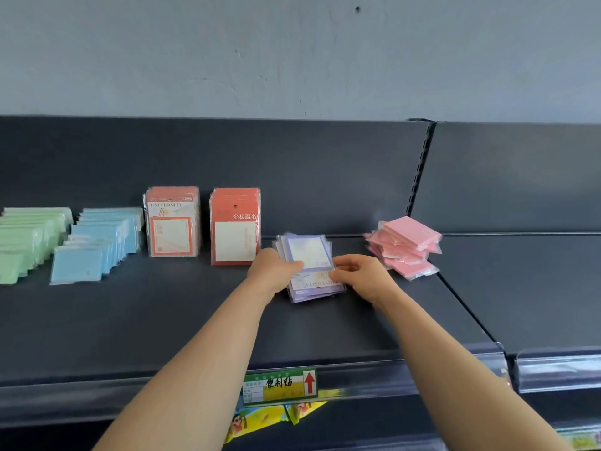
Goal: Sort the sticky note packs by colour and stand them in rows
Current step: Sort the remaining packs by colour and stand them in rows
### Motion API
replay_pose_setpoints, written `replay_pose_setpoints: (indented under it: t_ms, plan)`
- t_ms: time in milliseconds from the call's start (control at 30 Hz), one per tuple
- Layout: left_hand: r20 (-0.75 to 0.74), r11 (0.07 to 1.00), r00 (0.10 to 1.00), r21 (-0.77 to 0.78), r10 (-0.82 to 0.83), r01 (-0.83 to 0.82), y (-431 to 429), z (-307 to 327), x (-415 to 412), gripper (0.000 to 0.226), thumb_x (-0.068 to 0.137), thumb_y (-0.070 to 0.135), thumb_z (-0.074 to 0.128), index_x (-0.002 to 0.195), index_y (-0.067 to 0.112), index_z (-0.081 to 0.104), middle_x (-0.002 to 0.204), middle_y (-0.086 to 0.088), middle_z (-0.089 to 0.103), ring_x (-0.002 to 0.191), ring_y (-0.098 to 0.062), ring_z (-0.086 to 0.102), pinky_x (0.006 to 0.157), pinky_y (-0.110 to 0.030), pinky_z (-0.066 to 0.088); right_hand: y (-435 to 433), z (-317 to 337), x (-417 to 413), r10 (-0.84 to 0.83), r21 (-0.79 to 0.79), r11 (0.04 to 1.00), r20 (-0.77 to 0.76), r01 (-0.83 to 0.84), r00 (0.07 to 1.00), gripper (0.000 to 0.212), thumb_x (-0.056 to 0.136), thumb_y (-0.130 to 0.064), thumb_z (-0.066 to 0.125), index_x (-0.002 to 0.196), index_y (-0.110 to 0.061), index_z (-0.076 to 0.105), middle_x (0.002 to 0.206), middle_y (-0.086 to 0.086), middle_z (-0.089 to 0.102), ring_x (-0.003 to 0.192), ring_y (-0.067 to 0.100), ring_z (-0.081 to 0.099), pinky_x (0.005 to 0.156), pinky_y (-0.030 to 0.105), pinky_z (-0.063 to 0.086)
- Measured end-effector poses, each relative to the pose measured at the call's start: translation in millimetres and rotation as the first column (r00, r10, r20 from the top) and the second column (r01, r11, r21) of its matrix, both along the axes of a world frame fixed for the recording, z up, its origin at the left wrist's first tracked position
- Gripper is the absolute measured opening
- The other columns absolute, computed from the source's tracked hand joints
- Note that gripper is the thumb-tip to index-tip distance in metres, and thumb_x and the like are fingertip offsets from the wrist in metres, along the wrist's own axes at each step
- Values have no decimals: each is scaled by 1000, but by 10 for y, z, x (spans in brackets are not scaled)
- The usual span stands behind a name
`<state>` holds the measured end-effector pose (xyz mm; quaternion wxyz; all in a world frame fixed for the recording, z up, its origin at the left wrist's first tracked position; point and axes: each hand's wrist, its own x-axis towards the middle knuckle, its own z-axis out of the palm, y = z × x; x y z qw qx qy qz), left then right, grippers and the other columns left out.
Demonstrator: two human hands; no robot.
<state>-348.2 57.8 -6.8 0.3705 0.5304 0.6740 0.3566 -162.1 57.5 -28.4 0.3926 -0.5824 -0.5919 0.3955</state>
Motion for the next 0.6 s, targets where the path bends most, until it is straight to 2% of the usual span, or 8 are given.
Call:
replay_pose_setpoints:
  t_ms: [67, 100, 200, 267, 333, 433, 533, 600]
  plan:
    - [155, 1000, 988, 13, -24, 22, -46, -9, 22, 24, 89, 15, 66, 110, 8, 59, 109, -4, 66, 95, -22, 65, 73, -32, 55, -11, 1, -7, -5, 2, 1000, -18, 5, 1000, 37, 80, -9, 74, 116, -10, 66, 103, 4, 72, 84, 13, 66, 84, 26, 53]
    - [245, 1000, 969, 9, -31, 29, -60, -27, 22, 23, 90, 12, 66, 111, 9, 58, 112, -5, 67, 97, -22, 66, 78, -35, 56, -12, 2, -12, -14, 5, 1000, -27, 14, 1000, 40, 80, -11, 74, 119, -10, 63, 106, 3, 70, 86, 12, 66, 84, 26, 53]
    - [474, 999, 879, 21, -44, 38, -122, -68, 21, 21, 91, 1, 62, 105, 14, 55, 112, -5, 66, 102, -24, 66, 90, -42, 54, -23, -2, -14, -29, -6, 1000, -74, 29, 997, 63, 82, -17, 75, 138, -13, 45, 126, 2, 56, 109, 15, 60, 94, 29, 48]
    - [543, 998, 838, 54, -60, 36, -132, -84, 35, 30, 90, -4, 59, 116, 10, 53, 117, -7, 65, 105, -24, 65, 94, -43, 53, -43, 10, -29, 47, 5, 999, -144, -47, 988, 56, 85, -13, 70, 136, -12, 46, 131, 1, 57, 113, 16, 60, 98, 31, 47]
    - [563, 994, 822, 107, -92, 38, -138, -88, 69, 40, 89, -6, 59, 124, 10, 50, 122, -8, 64, 108, -22, 64, 96, -43, 52, -61, 16, -43, 139, 38, 990, -245, -134, 959, 43, 87, -6, 66, 128, -14, 54, 122, 6, 67, 106, 19, 66, 96, 36, 51]
    - [519, 987, 844, 147, -132, 64, -140, -60, 102, 48, 89, -1, 62, 130, 17, 45, 125, -3, 62, 107, -14, 62, 91, -35, 53, -70, 100, -33, 191, 71, 982, -334, -177, 923, 45, 86, -3, 66, 126, -21, 55, 110, 8, 71, 101, 25, 69, 92, 41, 53]
    - [416, 978, 903, 208, -105, 17, -143, 41, 94, 59, 86, 10, 71, 132, 21, 37, 128, 3, 56, 102, -2, 56, 76, -20, 47, -47, 293, 46, 218, 148, 972, -272, -183, 937, 47, 85, 0, 67, 125, -21, 54, 105, 9, 72, 93, 19, 70, 81, 31, 55]
    - [355, 945, 934, 319, -45, -76, -109, 105, 50, 78, 79, 14, 78, 138, 23, 28, 134, 9, 43, 114, -4, 49, 85, -21, 42, -20, 476, 116, 228, 225, 954, -122, -197, 966, 50, 83, 2, 67, 125, -22, 55, 105, 8, 70, 92, 17, 69, 78, 26, 56]
